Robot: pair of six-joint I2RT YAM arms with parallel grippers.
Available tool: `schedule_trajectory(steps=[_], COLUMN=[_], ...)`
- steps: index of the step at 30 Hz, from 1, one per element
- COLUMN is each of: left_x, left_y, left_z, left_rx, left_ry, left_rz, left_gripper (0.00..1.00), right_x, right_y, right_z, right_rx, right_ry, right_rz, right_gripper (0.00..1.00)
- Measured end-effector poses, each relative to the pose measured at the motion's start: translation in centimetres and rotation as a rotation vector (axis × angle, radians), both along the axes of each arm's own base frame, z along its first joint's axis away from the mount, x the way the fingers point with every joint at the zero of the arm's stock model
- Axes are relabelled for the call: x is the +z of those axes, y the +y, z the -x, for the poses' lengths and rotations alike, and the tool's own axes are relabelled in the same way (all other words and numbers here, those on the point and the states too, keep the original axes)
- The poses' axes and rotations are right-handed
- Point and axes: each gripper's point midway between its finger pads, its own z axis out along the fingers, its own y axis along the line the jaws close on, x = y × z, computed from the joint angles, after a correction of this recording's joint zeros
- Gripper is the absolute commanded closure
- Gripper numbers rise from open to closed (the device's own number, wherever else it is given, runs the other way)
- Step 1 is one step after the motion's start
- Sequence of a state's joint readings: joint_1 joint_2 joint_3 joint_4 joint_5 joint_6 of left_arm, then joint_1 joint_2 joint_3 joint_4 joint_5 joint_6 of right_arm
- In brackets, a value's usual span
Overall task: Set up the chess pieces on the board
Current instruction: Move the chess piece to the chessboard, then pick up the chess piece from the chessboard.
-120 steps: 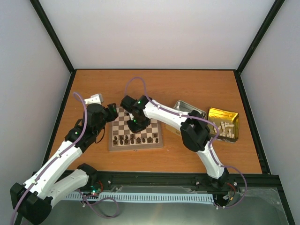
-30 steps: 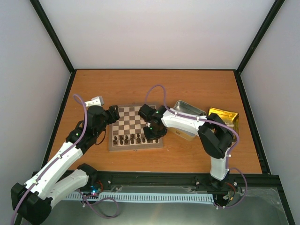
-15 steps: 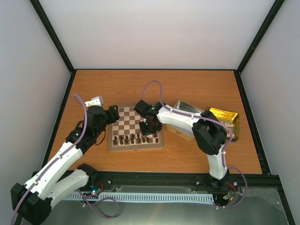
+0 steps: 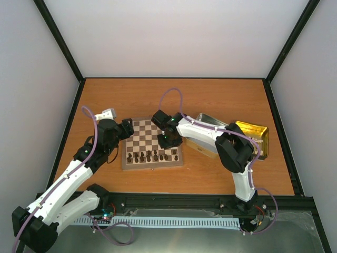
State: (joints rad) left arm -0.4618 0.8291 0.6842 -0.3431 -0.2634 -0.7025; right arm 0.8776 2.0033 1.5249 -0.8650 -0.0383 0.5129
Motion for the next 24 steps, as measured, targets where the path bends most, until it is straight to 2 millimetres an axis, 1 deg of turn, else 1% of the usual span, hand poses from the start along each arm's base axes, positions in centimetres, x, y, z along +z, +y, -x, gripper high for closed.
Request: schedule_trajectory(steps=[8, 12, 14, 17, 22, 24], left_x=[0.0, 0.2, 0.3, 0.3, 0.3, 0.3], left_y=[0.1, 0.1, 0.1, 0.1, 0.1, 0.1], left_z=[0.1, 0.1, 0.1, 0.2, 0.2, 0.2], left_rx=[0.001, 0.002, 0.003, 0.004, 0.004, 0.004], left_ry=[0.0, -0.007, -0.008, -0.008, -0.008, -0.008], left_rz=[-0.001, 0.003, 0.004, 0.006, 0.008, 0.009], left_gripper=[0.26, 0.26, 0.26, 0.26, 0.26, 0.26], right_x=[-0.2, -1.0, -0.9, -1.0, -1.0, -1.0], right_y=[-0.3, -0.4, -0.3, -0.2, -0.3, -0.3], right_z=[0.1, 0.1, 0.1, 0.0, -0.1, -0.2], right_rx=[0.021, 0.03, 0.036, 0.045, 0.052, 0.048], right_ry=[0.002, 0.011, 0.006, 0.003, -0.005, -0.013], right_rz=[0.02, 0.04, 0.04, 0.043, 0.051, 0.05], right_gripper=[0.77, 0.77, 0.78, 0.81, 0.95, 0.97])
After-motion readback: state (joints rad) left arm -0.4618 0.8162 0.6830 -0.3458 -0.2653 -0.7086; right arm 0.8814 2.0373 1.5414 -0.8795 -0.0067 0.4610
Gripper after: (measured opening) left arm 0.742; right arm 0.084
